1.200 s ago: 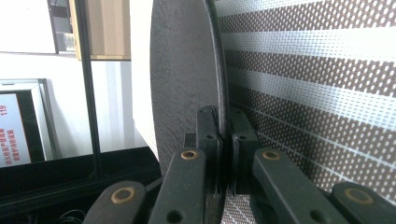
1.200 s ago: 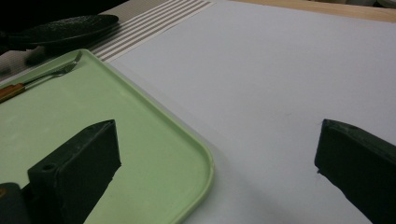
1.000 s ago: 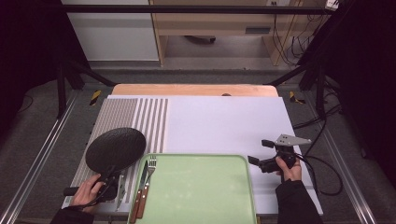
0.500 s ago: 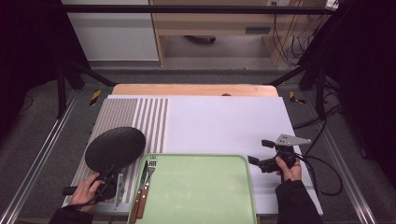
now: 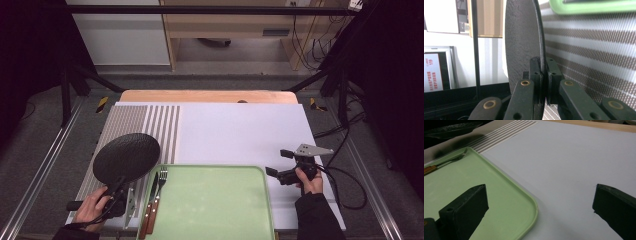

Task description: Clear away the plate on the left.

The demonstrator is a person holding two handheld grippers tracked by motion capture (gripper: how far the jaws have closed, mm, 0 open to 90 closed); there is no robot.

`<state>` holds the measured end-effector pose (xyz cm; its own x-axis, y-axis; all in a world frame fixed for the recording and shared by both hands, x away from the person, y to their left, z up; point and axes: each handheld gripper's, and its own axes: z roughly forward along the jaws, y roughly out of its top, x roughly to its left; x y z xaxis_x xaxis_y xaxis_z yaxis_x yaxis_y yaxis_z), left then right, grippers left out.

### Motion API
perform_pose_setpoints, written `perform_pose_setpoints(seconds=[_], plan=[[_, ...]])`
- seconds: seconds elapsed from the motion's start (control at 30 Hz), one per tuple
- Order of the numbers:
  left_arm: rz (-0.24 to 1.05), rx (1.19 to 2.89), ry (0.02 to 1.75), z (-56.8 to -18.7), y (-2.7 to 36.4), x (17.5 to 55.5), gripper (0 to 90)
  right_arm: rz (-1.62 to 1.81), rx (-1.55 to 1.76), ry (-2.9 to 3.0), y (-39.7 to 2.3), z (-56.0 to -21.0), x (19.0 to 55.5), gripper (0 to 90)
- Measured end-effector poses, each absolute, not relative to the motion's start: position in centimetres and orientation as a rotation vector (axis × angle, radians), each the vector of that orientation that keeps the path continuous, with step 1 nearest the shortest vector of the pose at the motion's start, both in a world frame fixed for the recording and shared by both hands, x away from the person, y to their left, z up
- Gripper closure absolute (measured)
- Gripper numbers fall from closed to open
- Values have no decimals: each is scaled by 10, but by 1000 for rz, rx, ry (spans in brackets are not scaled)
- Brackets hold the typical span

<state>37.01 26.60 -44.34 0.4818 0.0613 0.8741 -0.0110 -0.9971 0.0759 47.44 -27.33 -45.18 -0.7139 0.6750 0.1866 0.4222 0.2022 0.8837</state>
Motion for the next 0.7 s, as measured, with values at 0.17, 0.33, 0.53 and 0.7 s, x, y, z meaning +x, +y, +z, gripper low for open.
perform_pose_setpoints(seconds=[0.17,0.33,0.53,0.7], plan=[[1558,2625,31,-435,256,366,854,1519,1046,2236,-273,-452,474,2],[1551,2610,8,-432,249,362,854,1518,1047,2237,-273,-452,474,2],[1534,2601,-14,-429,239,358,854,1517,1047,2236,-274,-452,474,2],[1520,2601,-43,-428,229,355,854,1518,1047,2236,-274,-452,474,2]])
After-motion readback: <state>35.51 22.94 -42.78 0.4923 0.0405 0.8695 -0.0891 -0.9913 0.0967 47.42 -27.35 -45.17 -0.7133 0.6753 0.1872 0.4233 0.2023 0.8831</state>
